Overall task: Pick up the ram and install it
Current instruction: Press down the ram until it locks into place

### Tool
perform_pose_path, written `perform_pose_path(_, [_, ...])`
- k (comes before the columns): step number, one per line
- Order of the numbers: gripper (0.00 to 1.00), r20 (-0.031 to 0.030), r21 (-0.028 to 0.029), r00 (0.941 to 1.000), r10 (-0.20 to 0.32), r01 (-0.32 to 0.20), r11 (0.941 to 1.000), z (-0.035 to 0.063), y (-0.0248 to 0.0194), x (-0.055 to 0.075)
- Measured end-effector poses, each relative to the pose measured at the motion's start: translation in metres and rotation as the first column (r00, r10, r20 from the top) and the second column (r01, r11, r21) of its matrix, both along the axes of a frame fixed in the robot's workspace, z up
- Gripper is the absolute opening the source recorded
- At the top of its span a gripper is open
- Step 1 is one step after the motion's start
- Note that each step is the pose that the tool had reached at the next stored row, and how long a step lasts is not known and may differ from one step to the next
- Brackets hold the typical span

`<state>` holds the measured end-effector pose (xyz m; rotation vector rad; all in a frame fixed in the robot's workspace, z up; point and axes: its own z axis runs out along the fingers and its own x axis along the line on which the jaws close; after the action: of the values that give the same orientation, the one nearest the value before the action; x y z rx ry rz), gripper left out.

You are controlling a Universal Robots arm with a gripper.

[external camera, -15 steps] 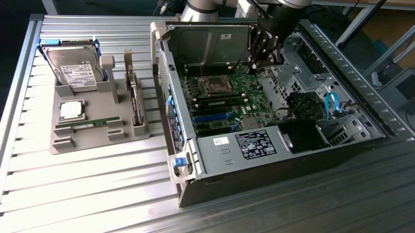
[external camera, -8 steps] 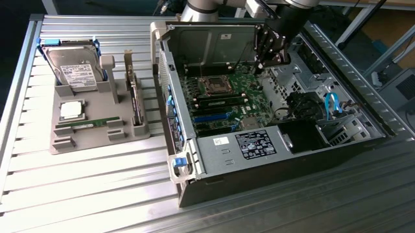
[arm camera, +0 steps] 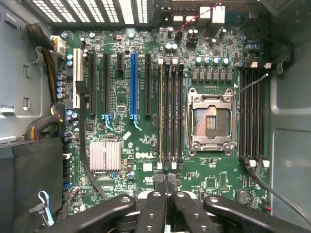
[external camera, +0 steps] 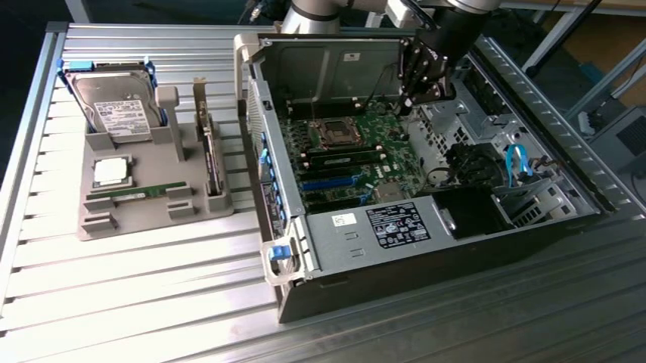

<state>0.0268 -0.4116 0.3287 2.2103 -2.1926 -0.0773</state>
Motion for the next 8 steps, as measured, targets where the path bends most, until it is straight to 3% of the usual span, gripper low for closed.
perform_pose_path(8, [0.10, 0.0005, 0.0000, 1.0000, 0.000, 0.000, 1.0000, -0.0059, 0.0000, 0.0000])
